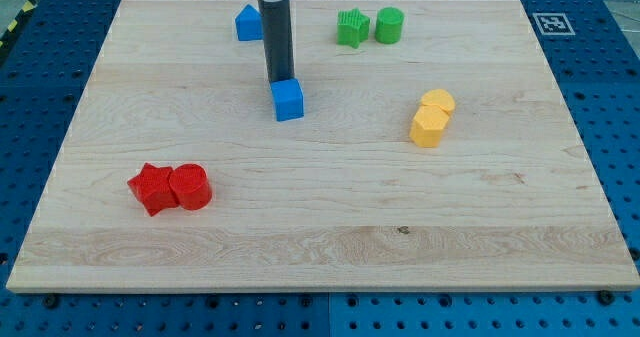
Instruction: Place your arm left to the blue triangle
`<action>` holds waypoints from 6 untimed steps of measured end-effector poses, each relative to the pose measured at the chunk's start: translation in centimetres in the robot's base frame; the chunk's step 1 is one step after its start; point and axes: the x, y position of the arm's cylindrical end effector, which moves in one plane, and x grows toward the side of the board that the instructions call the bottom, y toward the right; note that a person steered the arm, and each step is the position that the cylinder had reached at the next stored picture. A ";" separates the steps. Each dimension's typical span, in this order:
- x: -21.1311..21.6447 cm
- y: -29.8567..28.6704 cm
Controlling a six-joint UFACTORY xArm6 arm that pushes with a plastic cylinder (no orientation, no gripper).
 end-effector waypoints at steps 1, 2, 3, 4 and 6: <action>-3.6 -1.2; -4.7 -1.5; -4.7 -3.8; -4.7 -6.1; -8.4 -11.8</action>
